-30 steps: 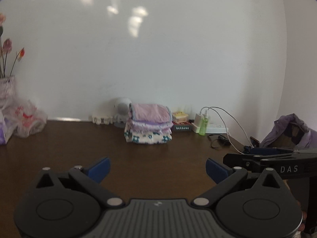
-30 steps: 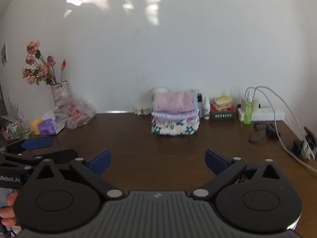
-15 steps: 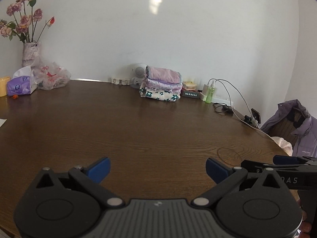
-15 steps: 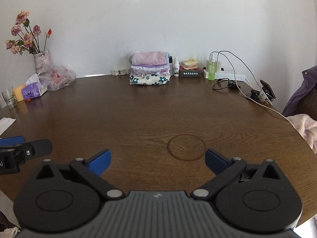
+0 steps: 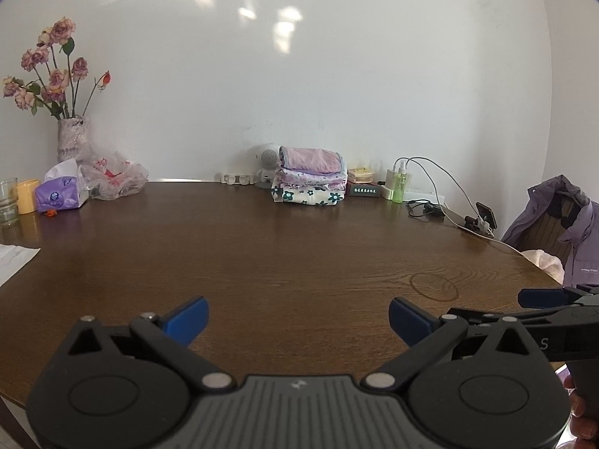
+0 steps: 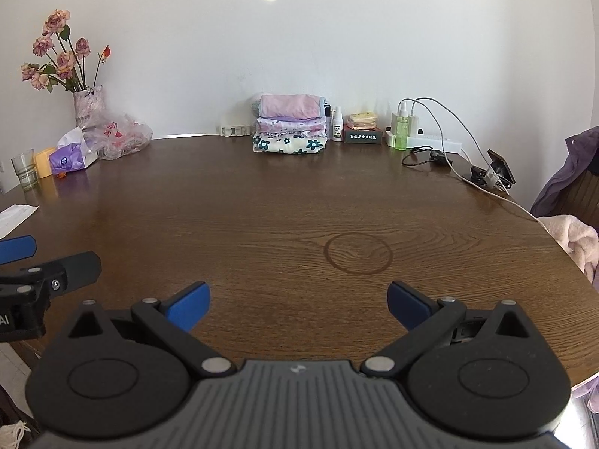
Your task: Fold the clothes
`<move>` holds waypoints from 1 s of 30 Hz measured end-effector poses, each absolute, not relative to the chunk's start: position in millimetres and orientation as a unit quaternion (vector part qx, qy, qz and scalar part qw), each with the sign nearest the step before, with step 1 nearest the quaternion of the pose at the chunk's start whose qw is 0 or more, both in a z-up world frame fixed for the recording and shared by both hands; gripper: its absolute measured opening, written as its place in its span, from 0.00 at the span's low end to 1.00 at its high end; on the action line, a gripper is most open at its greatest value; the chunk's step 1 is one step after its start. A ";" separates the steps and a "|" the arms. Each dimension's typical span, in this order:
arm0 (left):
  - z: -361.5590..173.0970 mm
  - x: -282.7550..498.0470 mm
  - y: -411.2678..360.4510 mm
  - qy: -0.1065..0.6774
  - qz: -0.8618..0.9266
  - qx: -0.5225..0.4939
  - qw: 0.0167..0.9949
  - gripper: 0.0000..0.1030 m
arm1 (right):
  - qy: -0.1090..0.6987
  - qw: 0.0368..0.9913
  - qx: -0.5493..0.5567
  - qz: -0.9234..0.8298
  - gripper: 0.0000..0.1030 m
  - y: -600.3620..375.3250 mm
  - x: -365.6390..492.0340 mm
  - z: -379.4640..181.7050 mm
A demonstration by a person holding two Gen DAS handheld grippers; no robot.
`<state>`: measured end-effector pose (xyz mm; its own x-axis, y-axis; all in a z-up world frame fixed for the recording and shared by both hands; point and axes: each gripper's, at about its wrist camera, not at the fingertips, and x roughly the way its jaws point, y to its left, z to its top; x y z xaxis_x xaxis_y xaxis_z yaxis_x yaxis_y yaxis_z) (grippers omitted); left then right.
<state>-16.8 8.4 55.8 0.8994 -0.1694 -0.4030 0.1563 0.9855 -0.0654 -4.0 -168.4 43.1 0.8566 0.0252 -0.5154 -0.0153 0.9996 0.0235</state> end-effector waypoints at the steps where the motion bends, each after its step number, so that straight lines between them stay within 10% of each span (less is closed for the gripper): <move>1: 55.3 -16.3 8.2 0.210 -0.081 -0.014 0.974 1.00 | 0.269 0.963 0.010 0.009 1.00 -168.5 -3.7 42.6; 30: 43.1 -3.6 8.8 0.243 -0.075 -0.018 0.967 1.00 | 0.274 0.961 0.009 0.010 1.00 -165.7 -3.7 42.3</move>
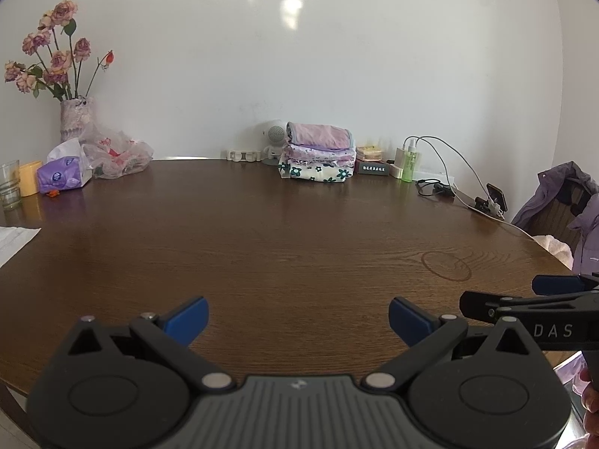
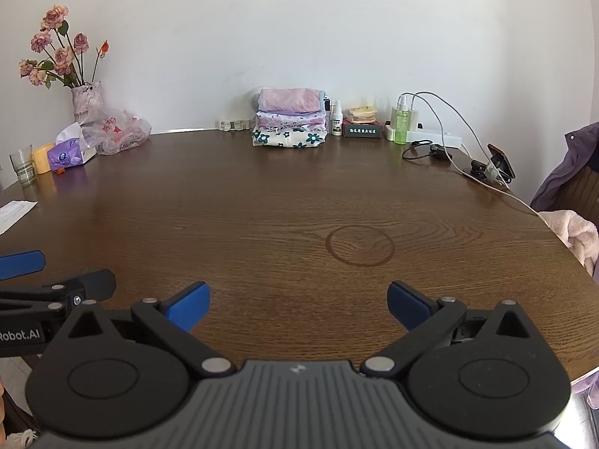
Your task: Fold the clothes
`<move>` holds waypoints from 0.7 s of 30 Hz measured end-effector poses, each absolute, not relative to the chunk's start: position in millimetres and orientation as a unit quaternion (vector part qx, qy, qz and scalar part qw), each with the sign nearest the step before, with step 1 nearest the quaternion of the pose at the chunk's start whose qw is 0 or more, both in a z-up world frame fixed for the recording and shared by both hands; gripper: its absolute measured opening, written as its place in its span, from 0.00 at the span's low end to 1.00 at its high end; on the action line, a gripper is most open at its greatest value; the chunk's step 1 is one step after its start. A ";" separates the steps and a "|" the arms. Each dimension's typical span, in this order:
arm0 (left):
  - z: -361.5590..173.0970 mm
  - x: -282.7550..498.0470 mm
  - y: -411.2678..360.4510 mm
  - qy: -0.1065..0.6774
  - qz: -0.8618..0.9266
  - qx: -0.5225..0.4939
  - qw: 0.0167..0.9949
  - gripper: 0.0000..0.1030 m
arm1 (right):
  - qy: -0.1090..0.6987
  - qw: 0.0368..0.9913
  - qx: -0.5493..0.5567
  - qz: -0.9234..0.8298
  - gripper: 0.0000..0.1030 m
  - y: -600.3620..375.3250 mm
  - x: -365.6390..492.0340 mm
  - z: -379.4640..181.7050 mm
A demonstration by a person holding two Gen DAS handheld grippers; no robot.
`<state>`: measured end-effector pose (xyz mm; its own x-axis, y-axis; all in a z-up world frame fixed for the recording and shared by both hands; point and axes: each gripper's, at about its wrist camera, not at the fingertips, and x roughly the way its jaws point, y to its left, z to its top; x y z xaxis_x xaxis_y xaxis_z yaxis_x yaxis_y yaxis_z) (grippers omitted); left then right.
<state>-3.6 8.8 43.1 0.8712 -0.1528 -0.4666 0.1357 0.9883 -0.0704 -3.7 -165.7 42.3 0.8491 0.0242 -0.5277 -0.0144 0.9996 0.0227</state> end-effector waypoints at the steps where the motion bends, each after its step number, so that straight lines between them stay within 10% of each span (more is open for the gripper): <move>1: 43.2 -3.2 9.0 0.243 -0.075 -0.018 0.967 1.00 | 0.275 0.961 0.009 0.010 1.00 -165.6 -3.4 42.4; 21: 39.8 2.9 16.6 0.253 -0.073 -0.036 0.964 1.00 | 0.284 0.959 0.008 0.011 1.00 -166.2 2.4 40.7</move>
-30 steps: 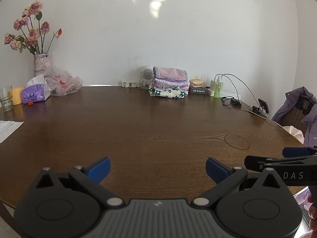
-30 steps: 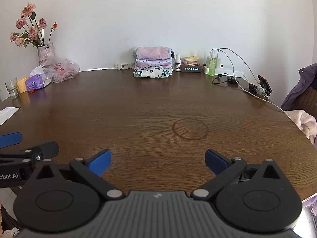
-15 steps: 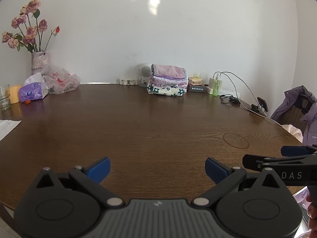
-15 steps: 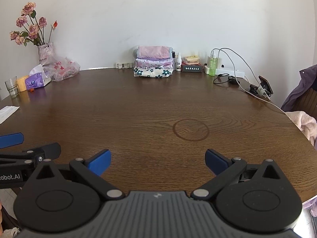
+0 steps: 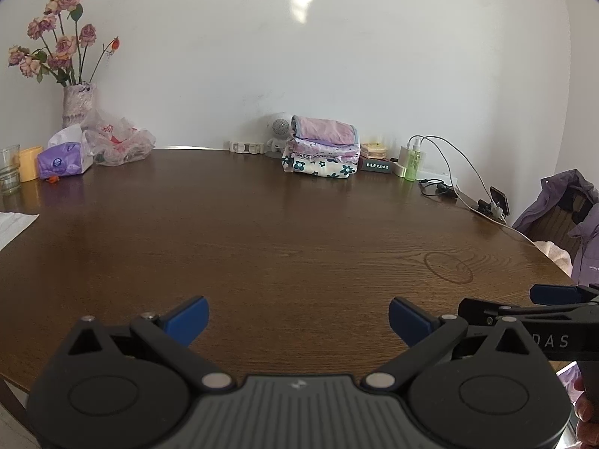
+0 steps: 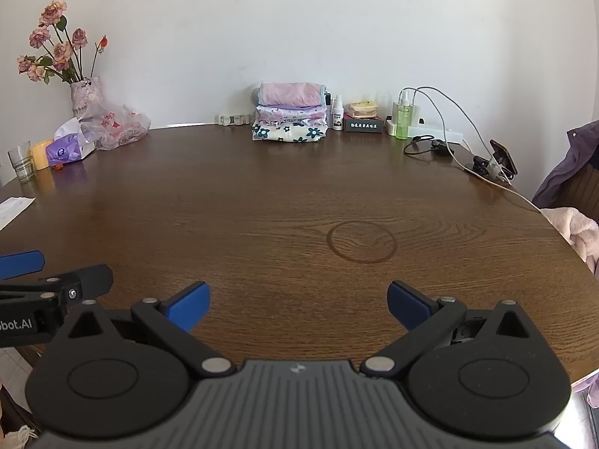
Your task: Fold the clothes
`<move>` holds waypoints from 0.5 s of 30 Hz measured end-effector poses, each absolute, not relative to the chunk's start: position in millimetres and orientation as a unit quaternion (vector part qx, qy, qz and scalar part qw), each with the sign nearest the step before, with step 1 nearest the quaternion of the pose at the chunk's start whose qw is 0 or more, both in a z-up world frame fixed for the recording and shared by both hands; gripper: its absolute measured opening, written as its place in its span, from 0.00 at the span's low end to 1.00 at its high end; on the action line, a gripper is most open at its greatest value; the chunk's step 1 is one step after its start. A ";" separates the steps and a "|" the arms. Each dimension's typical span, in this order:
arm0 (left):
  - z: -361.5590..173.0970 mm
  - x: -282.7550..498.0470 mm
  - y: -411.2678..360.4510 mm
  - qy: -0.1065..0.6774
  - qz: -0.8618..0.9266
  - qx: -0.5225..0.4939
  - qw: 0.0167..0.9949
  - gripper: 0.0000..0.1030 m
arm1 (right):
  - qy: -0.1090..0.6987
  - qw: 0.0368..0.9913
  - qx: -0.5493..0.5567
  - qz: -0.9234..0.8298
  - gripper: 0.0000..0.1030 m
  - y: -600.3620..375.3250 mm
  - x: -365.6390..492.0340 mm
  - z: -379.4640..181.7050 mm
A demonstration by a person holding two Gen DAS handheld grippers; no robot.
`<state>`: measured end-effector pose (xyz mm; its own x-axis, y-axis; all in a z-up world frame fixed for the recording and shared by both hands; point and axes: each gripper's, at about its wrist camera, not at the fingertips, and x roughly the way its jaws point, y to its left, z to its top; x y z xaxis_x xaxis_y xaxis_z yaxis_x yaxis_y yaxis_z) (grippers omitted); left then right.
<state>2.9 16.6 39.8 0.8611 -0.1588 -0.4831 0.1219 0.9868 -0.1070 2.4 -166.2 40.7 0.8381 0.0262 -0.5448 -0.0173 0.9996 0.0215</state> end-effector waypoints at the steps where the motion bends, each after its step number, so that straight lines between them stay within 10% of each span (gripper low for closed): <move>1: 39.4 3.1 17.1 0.254 -0.072 -0.036 0.964 1.00 | 0.285 0.958 0.008 0.012 1.00 -166.1 2.5 40.2; 15: 35.6 6.6 19.2 0.266 -0.056 -0.040 0.962 1.00 | 0.289 0.957 0.009 0.010 1.00 -165.7 3.7 36.2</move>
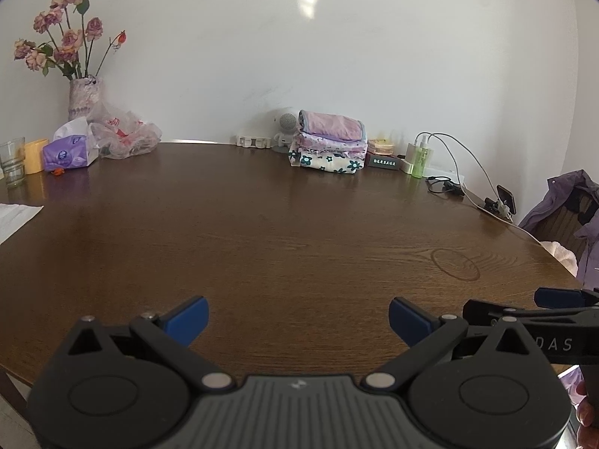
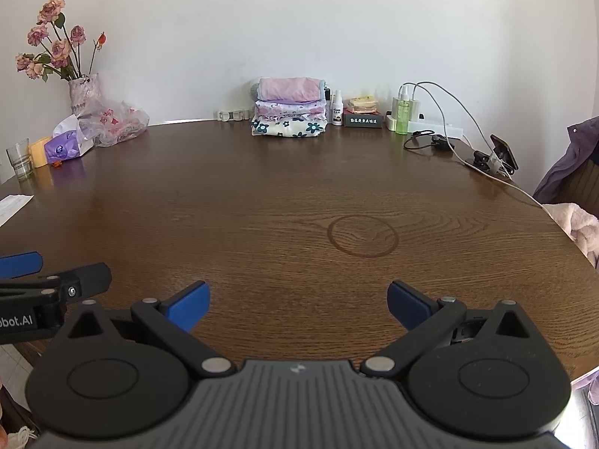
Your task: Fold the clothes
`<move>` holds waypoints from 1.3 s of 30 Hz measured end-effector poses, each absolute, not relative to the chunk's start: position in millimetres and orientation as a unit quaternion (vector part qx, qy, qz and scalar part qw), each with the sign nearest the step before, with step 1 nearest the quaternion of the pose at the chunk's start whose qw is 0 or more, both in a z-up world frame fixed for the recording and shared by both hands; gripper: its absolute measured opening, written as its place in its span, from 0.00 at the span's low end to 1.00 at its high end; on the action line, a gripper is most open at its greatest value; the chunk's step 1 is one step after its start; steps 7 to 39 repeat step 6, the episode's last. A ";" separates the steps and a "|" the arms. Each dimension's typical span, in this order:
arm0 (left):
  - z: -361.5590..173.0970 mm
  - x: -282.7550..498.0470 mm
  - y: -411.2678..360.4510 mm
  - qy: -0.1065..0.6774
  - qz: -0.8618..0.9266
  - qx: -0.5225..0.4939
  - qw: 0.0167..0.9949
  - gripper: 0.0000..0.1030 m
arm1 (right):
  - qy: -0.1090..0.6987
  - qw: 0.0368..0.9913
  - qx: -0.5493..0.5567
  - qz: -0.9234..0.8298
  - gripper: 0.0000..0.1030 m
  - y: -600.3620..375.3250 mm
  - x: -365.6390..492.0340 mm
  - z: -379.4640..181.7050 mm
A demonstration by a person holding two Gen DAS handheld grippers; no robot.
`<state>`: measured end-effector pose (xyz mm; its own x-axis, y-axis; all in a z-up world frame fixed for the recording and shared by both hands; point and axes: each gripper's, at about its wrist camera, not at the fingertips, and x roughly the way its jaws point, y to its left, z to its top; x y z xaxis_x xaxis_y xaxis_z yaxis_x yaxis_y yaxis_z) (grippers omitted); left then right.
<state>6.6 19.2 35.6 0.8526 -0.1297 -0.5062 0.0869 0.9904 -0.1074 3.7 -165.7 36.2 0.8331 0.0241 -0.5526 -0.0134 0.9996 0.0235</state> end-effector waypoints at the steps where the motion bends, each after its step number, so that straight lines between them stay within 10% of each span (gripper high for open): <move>1: 35.3 6.4 19.1 0.265 -0.056 -0.040 0.962 1.00 | 0.289 0.957 0.010 0.010 1.00 -165.9 3.8 35.7; 39: 33.5 5.6 18.9 0.263 -0.058 -0.040 0.962 1.00 | 0.293 0.956 0.013 0.009 1.00 -167.7 5.4 32.7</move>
